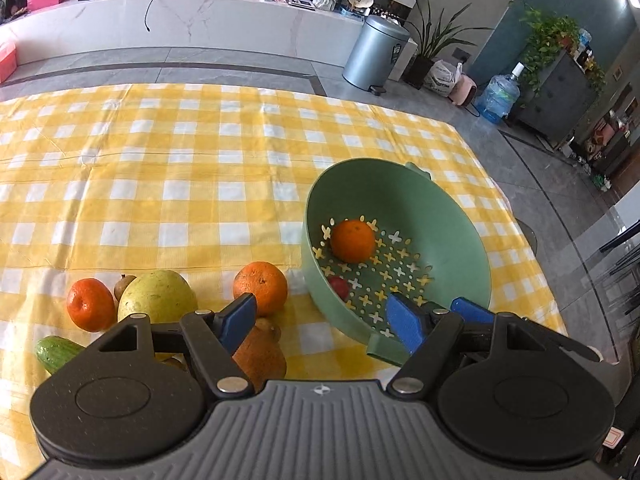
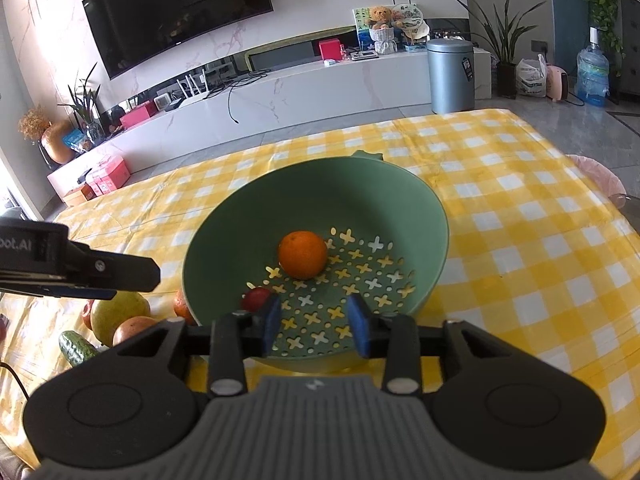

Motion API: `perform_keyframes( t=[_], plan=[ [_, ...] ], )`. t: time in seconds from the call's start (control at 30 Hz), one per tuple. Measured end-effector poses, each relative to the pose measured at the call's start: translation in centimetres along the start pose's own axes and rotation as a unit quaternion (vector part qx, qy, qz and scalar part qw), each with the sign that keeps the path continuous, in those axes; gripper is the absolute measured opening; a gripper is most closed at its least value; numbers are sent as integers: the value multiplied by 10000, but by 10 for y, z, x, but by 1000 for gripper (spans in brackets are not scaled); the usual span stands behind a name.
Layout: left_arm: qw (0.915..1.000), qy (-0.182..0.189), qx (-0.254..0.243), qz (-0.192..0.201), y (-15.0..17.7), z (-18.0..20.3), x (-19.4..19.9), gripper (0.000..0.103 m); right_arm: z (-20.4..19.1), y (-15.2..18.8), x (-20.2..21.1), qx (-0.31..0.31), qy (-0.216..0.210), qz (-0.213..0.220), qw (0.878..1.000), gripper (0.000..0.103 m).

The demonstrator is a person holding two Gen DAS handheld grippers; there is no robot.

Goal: Organize fruits
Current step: 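Withdraw both open tools from the colander back toward the fruit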

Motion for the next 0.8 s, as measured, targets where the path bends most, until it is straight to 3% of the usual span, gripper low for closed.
perform_keyframes(
  t=[0.13,0.27,0.3,0.47,0.8],
  plan=[
    [10000,0,3,-6,2,1,0,87,-4,0,-1,123,-8,11,9999,53],
    [9999,119,75,-75,3,0,0,87,-10,-1,1,315,-33,108,9994,93],
    [9999,101,75,-73,4,1,1,87,-13,-1,2,399,-48,135,9991,99],
    [10000,-2,48,28,5,0,12,87,-20,0,2,633,94,99,9979,99],
    [9995,-84,242,169,10,-13,45,87,-21,-4,19,480,59,394,9981,99]
  ],
)
Point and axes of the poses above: each gripper's, at about its wrist camera, not at the fingertips, and x roughly against the way its jaws point, z to its right, y to its underside, the point moved 6 cm from there along -x, roughly the way its jaws point, and after that the axes turned 1 degree about x, right-handed, at the moved point
